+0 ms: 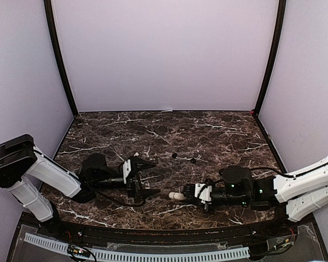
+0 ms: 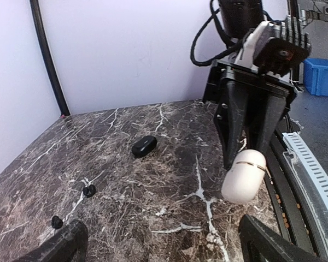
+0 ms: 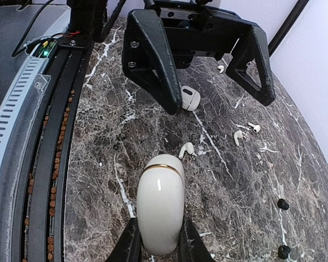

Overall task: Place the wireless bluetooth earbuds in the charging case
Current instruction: Pass from the right arm to the left

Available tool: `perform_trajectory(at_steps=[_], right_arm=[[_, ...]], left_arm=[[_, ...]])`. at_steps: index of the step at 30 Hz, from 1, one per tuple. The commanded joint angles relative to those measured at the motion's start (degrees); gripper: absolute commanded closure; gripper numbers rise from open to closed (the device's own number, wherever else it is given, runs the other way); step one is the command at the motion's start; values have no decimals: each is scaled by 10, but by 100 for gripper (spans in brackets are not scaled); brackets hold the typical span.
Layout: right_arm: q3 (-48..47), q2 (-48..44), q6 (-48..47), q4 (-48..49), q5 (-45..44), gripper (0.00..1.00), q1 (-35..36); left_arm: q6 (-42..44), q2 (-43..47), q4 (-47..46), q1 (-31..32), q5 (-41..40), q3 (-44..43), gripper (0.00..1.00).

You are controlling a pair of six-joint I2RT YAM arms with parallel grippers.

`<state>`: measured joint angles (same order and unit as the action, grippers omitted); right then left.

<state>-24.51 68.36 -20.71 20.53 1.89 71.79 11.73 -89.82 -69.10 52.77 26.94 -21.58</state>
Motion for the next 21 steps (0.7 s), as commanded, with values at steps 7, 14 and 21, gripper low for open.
perform_trajectory(at_steps=[7,14,21], right_arm=[[-31,14,34,32,9,85,-4],[-53,48,36,44,20,85,-4],[-77,80,32,61,31,85,-4]], left_arm=[[50,15,-20,-15,102,17,4],[84,-4,-1,-15,134,6,23],[90,-12,69,-14,129,-26,31]])
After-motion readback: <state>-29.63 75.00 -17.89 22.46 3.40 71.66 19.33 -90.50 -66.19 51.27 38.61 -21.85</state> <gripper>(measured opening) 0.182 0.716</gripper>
